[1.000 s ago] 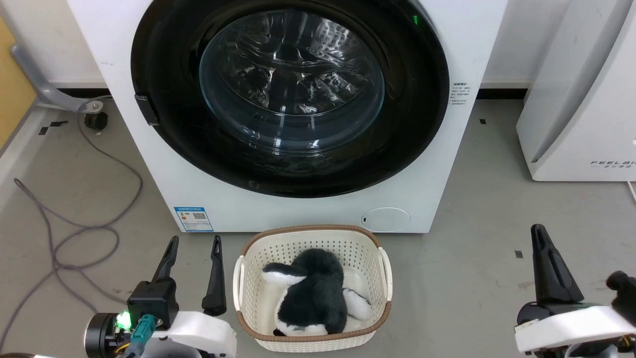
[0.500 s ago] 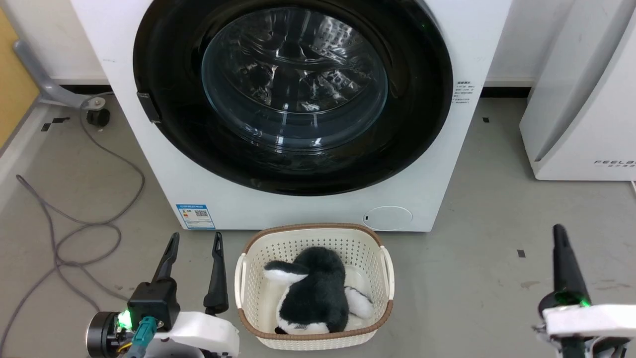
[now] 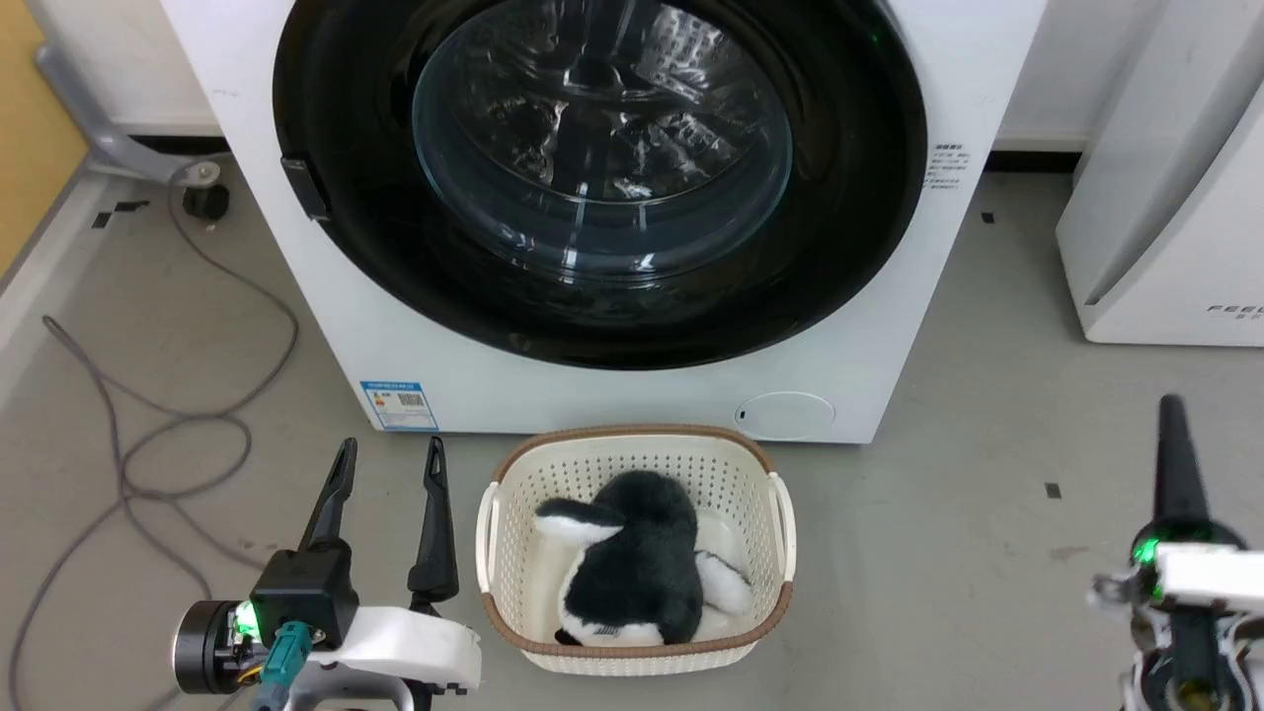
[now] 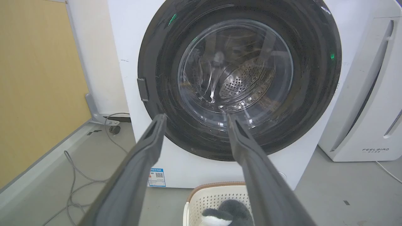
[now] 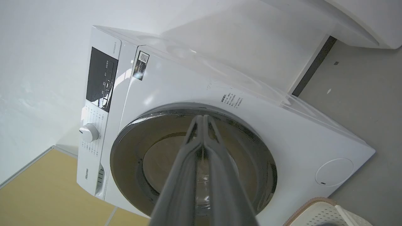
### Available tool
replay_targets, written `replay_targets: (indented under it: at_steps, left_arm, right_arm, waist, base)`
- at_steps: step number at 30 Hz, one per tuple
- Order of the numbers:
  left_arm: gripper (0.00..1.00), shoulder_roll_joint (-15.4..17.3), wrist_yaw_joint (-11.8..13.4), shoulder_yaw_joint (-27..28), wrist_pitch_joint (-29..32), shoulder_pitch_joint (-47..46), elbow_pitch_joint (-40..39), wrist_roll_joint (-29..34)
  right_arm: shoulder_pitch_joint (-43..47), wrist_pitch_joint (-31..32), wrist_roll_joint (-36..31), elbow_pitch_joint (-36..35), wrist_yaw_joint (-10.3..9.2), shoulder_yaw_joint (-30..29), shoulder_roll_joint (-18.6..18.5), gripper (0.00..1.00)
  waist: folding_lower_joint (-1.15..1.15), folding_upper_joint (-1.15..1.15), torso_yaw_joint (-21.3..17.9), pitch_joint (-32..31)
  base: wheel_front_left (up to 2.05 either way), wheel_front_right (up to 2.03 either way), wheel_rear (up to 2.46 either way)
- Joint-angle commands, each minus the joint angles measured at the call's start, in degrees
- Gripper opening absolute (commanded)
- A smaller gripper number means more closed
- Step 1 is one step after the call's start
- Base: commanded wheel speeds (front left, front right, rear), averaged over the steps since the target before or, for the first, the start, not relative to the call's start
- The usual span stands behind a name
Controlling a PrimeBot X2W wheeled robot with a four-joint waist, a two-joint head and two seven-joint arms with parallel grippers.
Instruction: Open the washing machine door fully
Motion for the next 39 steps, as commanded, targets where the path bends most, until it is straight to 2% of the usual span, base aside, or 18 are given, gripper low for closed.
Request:
replay_targets:
  at_steps: [1, 10, 21, 33, 39]
  left_arm:
    - [1.00, 0.06, 0.46, -0.11, -0.66, -1.13, -0.35, -0.54]
    - [1.00, 0.06, 0.43, -0.58, -1.62, -3.20, -0.73, -0.26]
    - [1.00, 0.06, 1.26, -1.52, -2.94, -6.60, -1.64, -0.75]
    - [1.00, 0.07, 2.89, -3.67, -4.38, -10.49, -2.54, -2.00]
    - [1.00, 0.07, 3.94, -4.94, -5.33, -12.97, -3.03, -2.85]
  right_arm:
    - [-2.09, 0.61, 2.26, 0.83, 0.26, -1.17, -0.05, 0.00]
    - [-8.17, 3.69, 6.09, 4.01, 0.28, -4.17, -1.34, 0.00]
    - [-19.24, 7.64, 11.47, 8.89, 0.32, -6.20, -4.77, 0.00]
    - [-33.64, 9.47, 15.74, 17.61, 0.35, -6.29, -10.48, 0.00]
    - [-43.46, 11.70, 18.44, 23.57, 0.38, -3.98, -13.83, 0.00]
  waist:
    - [-0.01, 0.00, 0.28, 0.56]
    - [-0.01, 0.00, 1.19, 3.39]
    - [-0.01, 0.00, 2.61, 8.73]
    - [-0.01, 0.00, 4.60, 14.88]
    - [-0.01, 0.00, 6.23, 18.91]
  base:
    - [0.00, 0.00, 0.00]
    - [0.00, 0.00, 0.00]
    - [0.00, 0.00, 0.00]
    - [0.00, 0.00, 0.00]
    - [0.00, 0.00, 0.00]
